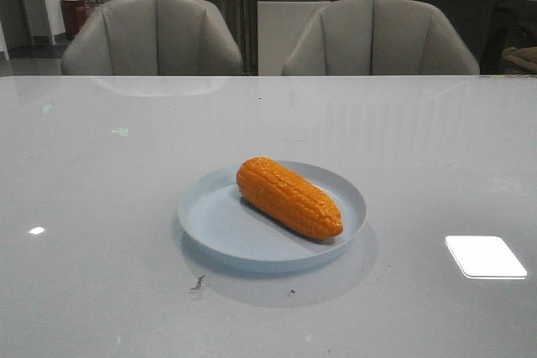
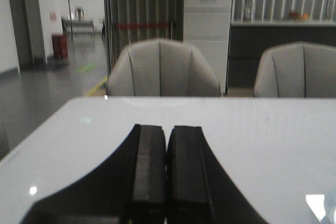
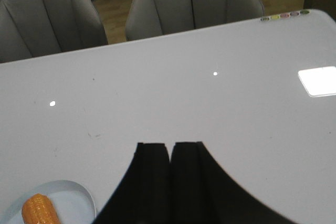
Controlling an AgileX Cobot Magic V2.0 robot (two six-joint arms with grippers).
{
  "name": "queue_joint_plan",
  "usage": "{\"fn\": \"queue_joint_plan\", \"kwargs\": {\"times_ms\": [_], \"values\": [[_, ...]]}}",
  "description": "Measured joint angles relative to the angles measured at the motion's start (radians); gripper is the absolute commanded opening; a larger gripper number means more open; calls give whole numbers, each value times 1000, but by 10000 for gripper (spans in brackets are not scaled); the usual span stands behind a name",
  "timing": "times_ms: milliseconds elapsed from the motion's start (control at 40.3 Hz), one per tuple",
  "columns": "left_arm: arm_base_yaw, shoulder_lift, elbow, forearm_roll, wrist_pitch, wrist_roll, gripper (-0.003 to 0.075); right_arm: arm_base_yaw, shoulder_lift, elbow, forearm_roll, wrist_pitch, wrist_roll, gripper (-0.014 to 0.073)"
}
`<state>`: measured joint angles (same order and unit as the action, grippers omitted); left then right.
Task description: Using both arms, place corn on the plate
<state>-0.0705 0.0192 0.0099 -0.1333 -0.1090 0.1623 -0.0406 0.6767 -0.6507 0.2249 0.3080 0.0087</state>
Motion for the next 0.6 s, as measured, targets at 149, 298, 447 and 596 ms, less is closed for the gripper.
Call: {"fn": "queue_joint_plan", "kwargs": {"times_ms": [149, 298, 447, 596], "values": [[0, -17, 0, 4, -9, 1, 94, 0, -109, 67, 4, -13, 0, 29], [0, -17, 0, 6, -7, 1, 94, 0, -278, 179, 4, -25, 0, 29], [0, -17, 0, 6, -5, 1, 94, 0, -444, 301, 4, -40, 0, 29], [0, -17, 0, 6, -6, 1, 94, 0, -604, 394, 4, -47, 0, 29]]}}
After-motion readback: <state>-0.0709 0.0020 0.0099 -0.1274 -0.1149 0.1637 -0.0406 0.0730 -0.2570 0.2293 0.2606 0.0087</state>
